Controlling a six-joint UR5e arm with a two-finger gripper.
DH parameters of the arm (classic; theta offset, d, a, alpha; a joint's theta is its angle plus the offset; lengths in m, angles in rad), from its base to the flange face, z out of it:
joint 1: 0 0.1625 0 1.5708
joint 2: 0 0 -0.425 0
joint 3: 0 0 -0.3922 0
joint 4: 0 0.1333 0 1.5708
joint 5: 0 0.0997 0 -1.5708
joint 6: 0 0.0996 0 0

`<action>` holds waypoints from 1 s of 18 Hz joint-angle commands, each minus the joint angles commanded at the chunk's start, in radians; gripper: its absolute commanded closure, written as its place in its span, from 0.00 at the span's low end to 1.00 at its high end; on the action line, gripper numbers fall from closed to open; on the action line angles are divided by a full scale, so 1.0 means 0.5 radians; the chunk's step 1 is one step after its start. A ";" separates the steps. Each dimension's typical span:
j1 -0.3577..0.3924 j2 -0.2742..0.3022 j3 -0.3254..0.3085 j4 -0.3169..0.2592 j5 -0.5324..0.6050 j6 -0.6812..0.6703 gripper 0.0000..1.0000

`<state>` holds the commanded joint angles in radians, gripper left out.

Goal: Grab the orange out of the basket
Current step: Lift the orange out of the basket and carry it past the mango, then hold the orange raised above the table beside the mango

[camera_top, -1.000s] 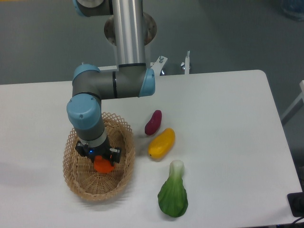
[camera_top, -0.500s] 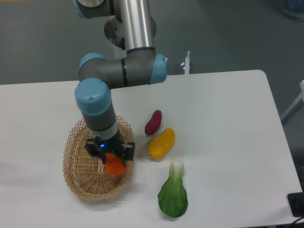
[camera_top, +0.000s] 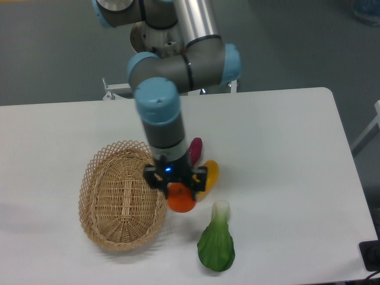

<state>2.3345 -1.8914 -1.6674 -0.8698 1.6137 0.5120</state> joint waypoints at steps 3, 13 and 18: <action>0.095 0.006 0.003 -0.021 0.000 0.193 0.37; 0.430 0.074 0.015 -0.120 -0.021 0.887 0.37; 0.457 0.077 0.025 -0.120 -0.034 0.909 0.37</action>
<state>2.5633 -1.8530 -1.6552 -0.9296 1.5969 0.9664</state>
